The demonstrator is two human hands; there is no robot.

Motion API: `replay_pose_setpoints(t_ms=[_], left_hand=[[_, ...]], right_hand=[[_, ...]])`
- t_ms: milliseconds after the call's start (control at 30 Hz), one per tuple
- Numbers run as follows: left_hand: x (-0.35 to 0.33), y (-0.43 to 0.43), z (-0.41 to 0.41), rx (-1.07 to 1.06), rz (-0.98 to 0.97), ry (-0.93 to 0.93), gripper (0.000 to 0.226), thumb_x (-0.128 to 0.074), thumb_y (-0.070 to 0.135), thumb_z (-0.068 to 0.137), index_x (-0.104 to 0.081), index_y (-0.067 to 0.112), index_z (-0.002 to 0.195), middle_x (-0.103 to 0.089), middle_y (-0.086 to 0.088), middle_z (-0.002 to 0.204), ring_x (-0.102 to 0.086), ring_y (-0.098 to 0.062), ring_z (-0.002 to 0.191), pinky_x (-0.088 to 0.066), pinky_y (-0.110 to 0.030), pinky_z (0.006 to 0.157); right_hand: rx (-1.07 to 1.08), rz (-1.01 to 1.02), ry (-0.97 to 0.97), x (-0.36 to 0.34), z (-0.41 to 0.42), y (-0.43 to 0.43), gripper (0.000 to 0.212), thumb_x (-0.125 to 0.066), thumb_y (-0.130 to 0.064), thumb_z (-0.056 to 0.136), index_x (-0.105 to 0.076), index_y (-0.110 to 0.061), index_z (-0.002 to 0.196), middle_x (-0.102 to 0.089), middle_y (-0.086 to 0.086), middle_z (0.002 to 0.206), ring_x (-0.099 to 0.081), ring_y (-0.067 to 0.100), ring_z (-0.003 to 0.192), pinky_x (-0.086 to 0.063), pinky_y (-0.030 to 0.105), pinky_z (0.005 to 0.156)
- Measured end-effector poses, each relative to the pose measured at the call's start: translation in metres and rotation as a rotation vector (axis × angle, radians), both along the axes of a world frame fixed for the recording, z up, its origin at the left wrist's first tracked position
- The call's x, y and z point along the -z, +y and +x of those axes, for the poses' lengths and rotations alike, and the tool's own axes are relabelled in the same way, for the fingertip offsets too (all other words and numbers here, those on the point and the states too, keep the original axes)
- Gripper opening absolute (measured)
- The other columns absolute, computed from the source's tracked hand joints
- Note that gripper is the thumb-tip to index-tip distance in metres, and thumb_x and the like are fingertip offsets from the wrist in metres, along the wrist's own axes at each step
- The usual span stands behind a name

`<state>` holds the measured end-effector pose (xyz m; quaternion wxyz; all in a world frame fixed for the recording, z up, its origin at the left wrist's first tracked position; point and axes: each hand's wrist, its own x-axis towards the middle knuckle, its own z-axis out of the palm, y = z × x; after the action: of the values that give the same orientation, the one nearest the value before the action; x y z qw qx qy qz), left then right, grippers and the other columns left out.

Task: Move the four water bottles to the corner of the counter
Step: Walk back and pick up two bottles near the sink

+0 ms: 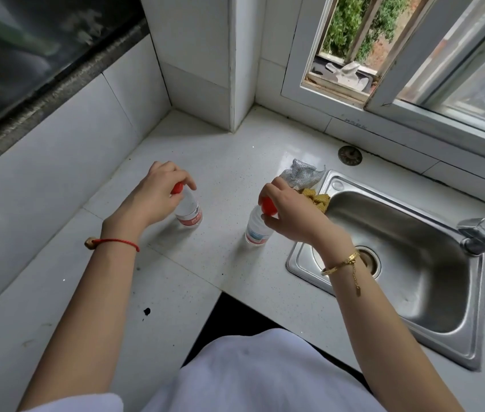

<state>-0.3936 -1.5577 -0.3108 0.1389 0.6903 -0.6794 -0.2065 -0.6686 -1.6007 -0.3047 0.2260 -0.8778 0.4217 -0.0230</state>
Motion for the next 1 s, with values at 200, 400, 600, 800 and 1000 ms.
replay_pose_setpoints(t_ms=[200,400,600,800,1000], left_hand=[[-0.014,0.025,-0.032,0.083,-0.014,0.012,0.029,-0.056,0.001,0.086,-0.061,0.029,0.095,-0.041,0.019,0.084,-0.034,-0.007,0.092,-0.037,-0.028,0.077],[-0.027,0.057,-0.07,0.094,-0.042,0.036,0.03,-0.054,0.001,0.085,-0.061,0.028,0.095,-0.043,0.016,0.086,-0.034,-0.006,0.09,-0.038,-0.025,0.074],[-0.034,0.091,-0.115,0.134,-0.046,0.045,0.032,-0.054,0.0,0.085,-0.059,0.029,0.098,-0.05,0.013,0.096,-0.037,-0.004,0.095,-0.037,-0.019,0.073],[-0.041,0.116,-0.156,0.195,-0.041,0.03,0.033,-0.055,0.0,0.084,-0.057,0.031,0.096,-0.052,0.012,0.099,-0.037,-0.005,0.095,-0.042,-0.025,0.075],[-0.048,0.134,-0.194,0.298,-0.039,0.036,0.034,-0.054,-0.001,0.084,-0.058,0.029,0.098,-0.053,0.01,0.102,-0.04,-0.009,0.101,-0.046,-0.03,0.079]], right_hand=[[-0.063,0.003,-0.016,-0.004,-0.017,0.012,0.026,-0.063,-0.017,0.084,-0.051,-0.015,0.106,-0.046,0.003,0.11,-0.058,0.024,0.084,-0.053,0.038,0.068],[-0.049,-0.021,-0.049,-0.019,-0.044,0.032,0.029,-0.064,-0.019,0.082,-0.051,-0.017,0.108,-0.046,0.002,0.112,-0.056,0.025,0.087,-0.054,0.041,0.07],[-0.028,-0.045,-0.074,-0.027,-0.084,0.064,0.029,-0.065,-0.019,0.08,-0.052,-0.018,0.106,-0.047,0.001,0.109,-0.053,0.021,0.086,-0.052,0.037,0.071],[0.018,-0.052,-0.078,-0.03,-0.126,0.104,0.028,-0.064,-0.022,0.081,-0.052,-0.019,0.106,-0.044,-0.002,0.106,-0.055,0.023,0.084,-0.051,0.035,0.069],[0.121,-0.057,-0.08,-0.035,-0.162,0.15,0.022,-0.062,-0.019,0.082,-0.051,-0.019,0.101,-0.044,-0.003,0.103,-0.053,0.023,0.076,-0.051,0.039,0.067]])
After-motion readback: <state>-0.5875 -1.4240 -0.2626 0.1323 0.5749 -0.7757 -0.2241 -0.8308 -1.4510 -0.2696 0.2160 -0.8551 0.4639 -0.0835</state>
